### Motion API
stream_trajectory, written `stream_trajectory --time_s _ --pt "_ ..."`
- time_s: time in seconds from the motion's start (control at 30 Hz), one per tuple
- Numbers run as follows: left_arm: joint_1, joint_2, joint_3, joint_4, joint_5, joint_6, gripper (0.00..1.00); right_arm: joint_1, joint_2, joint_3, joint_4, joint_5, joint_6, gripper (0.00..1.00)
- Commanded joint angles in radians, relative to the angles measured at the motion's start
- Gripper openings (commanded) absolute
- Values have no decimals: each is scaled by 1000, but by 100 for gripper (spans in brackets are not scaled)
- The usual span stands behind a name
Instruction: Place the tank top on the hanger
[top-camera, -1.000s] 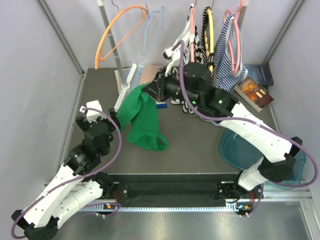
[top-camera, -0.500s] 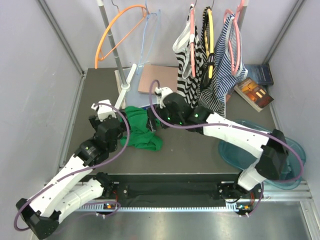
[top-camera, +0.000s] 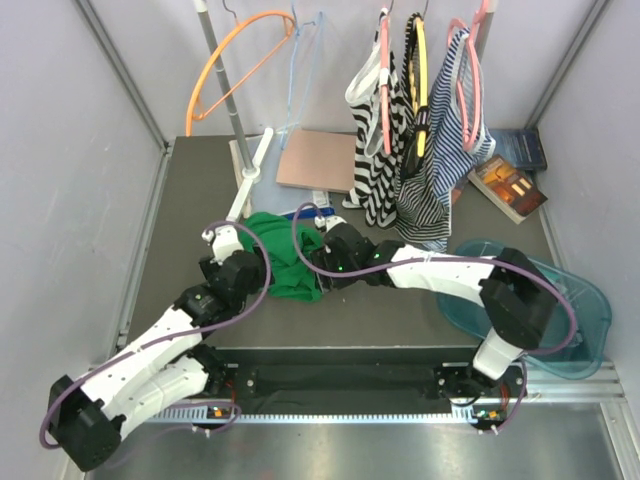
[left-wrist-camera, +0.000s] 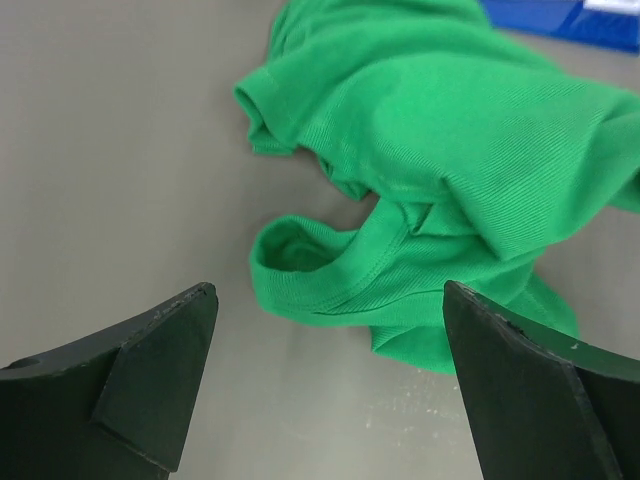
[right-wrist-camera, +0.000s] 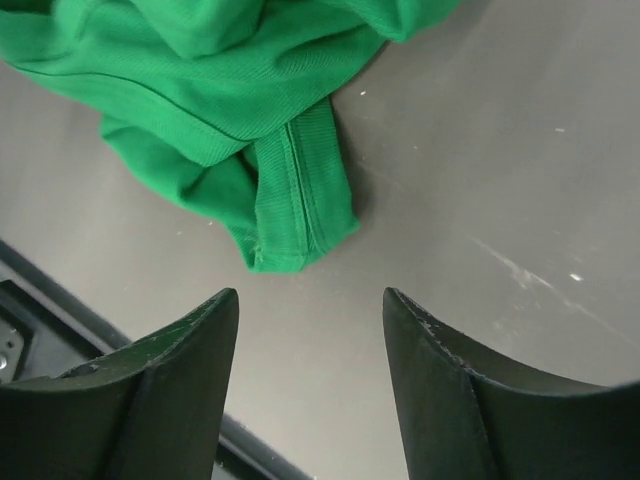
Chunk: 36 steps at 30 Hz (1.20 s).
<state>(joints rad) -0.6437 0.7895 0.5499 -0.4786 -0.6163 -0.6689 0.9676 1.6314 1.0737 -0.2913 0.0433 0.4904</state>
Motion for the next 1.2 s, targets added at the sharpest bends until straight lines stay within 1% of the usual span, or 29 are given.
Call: stream_trajectory --time_s 0.0,0.17,0.37,0.43,0.53,0.57,0.6,0.7,0.83,0.9,0.97,1.03,1.07,1.13,1.17 --pt "32 74 -7 20 29 -44 99 0 62 31 131 -63 -3 59" --pt "105 89 -28 55 114 -35 99 2 137 64 138 -72 -16 58" --pt "151 86 -45 73 162 -17 99 2 209 104 132 -62 -38 58" --pt "162 90 -59 81 190 -15 99 0 232 117 129 -54 -41 56" --pt "177 91 -71 93 207 -17 99 -3 242 126 124 -48 -36 21" --pt "182 93 -73 97 210 -17 99 -6 239 126 107 -22 -33 5" --pt "185 94 -73 101 222 -18 99 -10 232 126 94 -1 -27 0" --pt "184 97 -80 133 262 -14 95 -44 181 86 70 15 -13 0" --pt "185 120 -93 175 288 3 85 -93 119 25 70 17 -4 0" --pt "185 134 -94 198 308 2 82 -101 104 5 72 18 -1 0" --pt "185 149 -99 209 345 3 78 -102 105 2 69 17 0 0" --pt "184 151 -99 196 340 -6 76 -102 114 2 70 12 4 0" --pt "184 146 -100 192 337 -8 73 -104 120 3 70 12 7 0" --pt "184 119 -108 187 345 -8 70 -102 134 11 70 7 11 0" --pt "184 110 -111 183 371 -8 70 -102 139 14 69 9 11 0"
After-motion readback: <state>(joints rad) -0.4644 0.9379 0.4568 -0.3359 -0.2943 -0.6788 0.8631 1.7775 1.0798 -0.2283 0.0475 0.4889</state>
